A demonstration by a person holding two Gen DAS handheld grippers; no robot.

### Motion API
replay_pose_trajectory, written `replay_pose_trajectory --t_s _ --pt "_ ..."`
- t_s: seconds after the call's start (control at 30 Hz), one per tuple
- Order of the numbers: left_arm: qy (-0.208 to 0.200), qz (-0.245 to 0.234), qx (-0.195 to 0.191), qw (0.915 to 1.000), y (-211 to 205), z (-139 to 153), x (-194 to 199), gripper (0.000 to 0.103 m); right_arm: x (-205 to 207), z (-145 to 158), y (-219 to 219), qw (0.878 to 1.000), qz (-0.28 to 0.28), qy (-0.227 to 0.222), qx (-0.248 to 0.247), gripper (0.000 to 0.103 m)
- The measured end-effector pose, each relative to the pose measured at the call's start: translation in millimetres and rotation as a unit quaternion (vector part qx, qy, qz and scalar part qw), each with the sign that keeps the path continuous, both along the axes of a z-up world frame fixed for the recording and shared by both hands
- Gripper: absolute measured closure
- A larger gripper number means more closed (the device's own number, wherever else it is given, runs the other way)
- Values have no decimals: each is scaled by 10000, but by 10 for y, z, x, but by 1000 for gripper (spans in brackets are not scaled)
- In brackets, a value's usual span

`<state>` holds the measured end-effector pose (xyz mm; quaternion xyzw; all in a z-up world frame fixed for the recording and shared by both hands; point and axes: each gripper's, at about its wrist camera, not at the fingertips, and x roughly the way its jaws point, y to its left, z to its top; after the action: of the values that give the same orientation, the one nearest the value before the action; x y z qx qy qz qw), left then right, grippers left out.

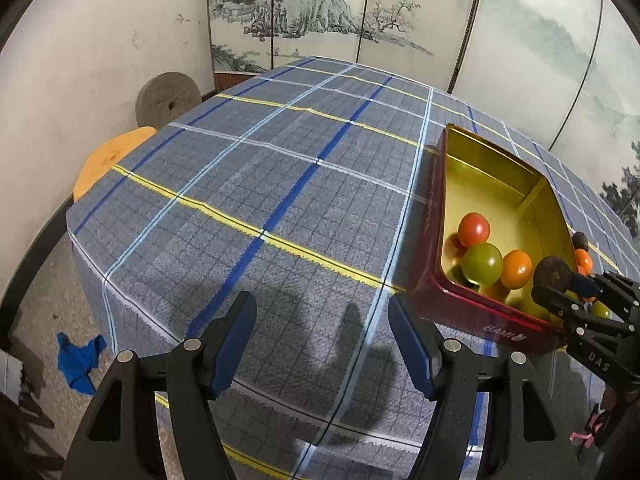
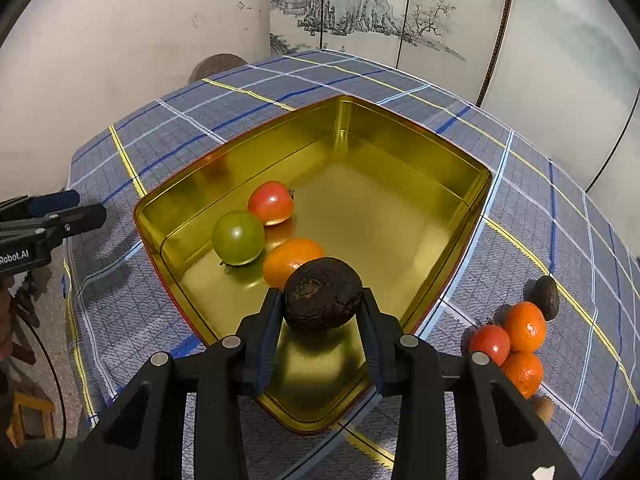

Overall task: Organize fruits
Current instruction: 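Carry the dark brown round fruit into the gold tin and open the right tool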

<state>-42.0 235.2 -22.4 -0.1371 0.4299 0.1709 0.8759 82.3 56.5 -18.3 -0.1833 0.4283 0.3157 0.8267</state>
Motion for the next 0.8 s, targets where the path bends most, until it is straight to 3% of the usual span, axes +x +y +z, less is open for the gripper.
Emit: replay_pose_trajectory --t_s 0.8 --pt "8 -246 42 9997 -184 39 74 33 -11 27 -6 9999 -21 49 132 65"
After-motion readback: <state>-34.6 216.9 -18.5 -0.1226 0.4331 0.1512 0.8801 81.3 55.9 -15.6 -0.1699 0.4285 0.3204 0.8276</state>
